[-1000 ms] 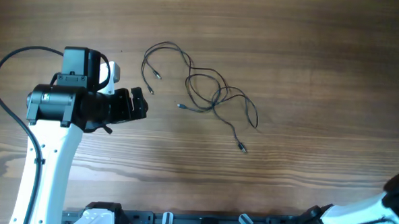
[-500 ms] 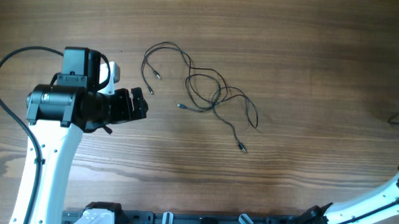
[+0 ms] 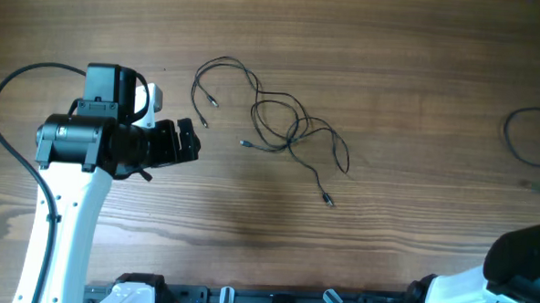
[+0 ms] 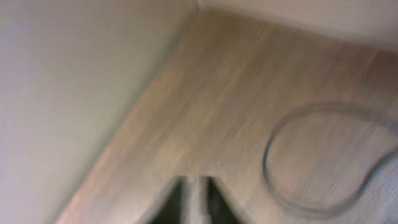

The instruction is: Untangle cables

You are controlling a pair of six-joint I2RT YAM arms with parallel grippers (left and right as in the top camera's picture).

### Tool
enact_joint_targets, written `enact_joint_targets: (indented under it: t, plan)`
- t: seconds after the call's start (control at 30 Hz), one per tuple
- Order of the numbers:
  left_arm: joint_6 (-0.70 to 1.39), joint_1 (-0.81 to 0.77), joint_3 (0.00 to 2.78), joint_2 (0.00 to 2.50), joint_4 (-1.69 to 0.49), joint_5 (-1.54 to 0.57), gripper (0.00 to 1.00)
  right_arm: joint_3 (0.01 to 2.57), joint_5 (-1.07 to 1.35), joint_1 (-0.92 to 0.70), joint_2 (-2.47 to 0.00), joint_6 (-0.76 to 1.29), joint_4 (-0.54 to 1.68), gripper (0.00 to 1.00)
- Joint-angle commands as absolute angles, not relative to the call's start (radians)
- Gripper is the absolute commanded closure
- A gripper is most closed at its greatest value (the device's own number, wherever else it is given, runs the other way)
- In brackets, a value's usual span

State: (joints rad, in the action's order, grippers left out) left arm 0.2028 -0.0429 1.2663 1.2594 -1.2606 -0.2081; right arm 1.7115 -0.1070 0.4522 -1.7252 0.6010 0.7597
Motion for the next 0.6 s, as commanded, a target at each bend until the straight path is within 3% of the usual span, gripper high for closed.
enact_joint_targets:
  t: [0.0,0.33,0.5,0.57]
  plan:
    - [0.186,-0.037,1.26,1.25,-1.258,-0.224,0.0,1.667,-0.207,0.423,-1.829,0.817,0.88,0.96]
    - [0.186,-0.037,1.26,1.25,-1.258,-0.224,0.0,1.371,-0.258,0.422,-1.927,0.87,0.731,0.96]
    - [0.186,-0.037,1.26,1.25,-1.258,-0.236,0.0,1.18,-0.267,0.422,-1.929,0.834,0.378,0.96]
    - [0.187,-0.037,1.26,1.25,-1.258,-0.236,0.0,1.128,-0.269,0.422,-1.935,0.672,0.23,0.95]
